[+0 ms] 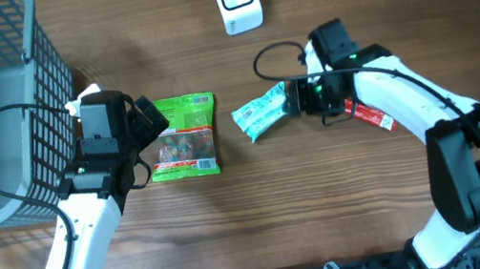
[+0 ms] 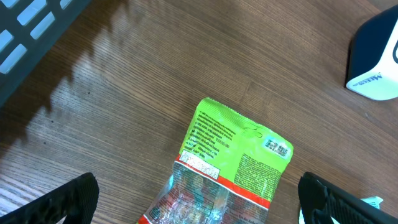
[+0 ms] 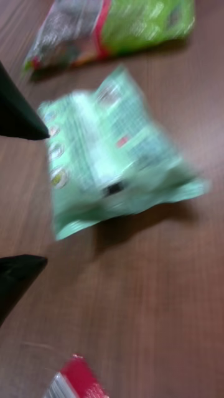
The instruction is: Scan the item barcode
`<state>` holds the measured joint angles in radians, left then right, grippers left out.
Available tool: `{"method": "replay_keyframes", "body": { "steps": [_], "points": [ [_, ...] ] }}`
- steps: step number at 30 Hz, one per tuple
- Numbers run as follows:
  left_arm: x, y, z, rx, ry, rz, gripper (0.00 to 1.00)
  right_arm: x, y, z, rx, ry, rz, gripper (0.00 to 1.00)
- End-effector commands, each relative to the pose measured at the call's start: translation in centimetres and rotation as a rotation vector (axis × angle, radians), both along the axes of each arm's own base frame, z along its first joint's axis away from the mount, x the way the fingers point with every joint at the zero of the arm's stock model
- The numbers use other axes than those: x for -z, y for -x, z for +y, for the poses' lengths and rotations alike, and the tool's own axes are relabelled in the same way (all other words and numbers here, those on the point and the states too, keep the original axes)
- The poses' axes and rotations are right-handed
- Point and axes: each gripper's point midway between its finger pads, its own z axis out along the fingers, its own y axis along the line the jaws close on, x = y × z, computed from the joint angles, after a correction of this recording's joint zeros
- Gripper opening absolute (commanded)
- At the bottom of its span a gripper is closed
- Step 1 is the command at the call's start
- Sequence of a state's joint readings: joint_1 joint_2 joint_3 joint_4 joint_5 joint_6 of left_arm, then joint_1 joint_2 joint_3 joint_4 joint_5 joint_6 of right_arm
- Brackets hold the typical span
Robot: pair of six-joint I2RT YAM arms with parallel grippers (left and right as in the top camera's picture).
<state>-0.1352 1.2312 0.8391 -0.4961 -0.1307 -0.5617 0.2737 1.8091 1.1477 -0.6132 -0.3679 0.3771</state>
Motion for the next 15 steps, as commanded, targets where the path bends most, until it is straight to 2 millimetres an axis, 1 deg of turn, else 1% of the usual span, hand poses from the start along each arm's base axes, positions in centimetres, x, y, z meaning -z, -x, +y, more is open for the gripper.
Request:
{"method": "replay_keyframes", "body": {
  "steps": [1,3,5,7,8,10,11,13,14,15],
  "points": [
    [-0.5,-0.2,0.3,-0.002,-0.013,-0.014,1.00,-2.6,-2.5,0.9,-0.063,-0.052,-0.146,0.70],
    [-0.5,-0.2,0.3,-0.002,-0.013,-0.014,1.00,-2.6,-3.2,1.1,-0.068,-0.057,-0.176,0.71],
    [-0.5,-0.2,0.3,-0.002,-0.013,-0.014,1.00,-2.1,-3.6,1.1,-0.066,-0.055,-0.180,0.71],
    [-0.5,-0.2,0.3,-0.002,-0.013,-0.014,1.00,-0.9,-3.4,1.1,-0.064,-0.050,-0.152,0.71],
    [-0.5,-0.2,0.3,-0.003,-0.013,-0.014,1.00,0.1,-3.2,1.1,-0.065,-0.048,-0.124,0.71],
    [-0.5,-0.2,0.3,-0.002,-0.013,-0.014,1.00,1.8,-2.3,2.1,-0.090,-0.083,-0.062,0.70],
    [-0.5,-0.2,0.3,-0.003,-0.013,-0.014,1.00,3.9,-0.6,3.0,-0.109,-0.084,0.025,0.67],
    [-0.5,-0.2,0.3,-0.002,-0.013,-0.014,1.00,5.4,0.3,2.9,-0.116,-0.039,0.070,0.61],
    [-0.5,-0.2,0.3,-0.002,-0.013,-0.014,1.00,6.0,0.6,2.8,-0.117,-0.018,0.079,0.55],
    [-0.5,-0.2,0.3,-0.002,-0.013,-0.014,1.00,6.9,0.6,2.4,-0.115,0.018,0.085,0.38]
  ]
}}
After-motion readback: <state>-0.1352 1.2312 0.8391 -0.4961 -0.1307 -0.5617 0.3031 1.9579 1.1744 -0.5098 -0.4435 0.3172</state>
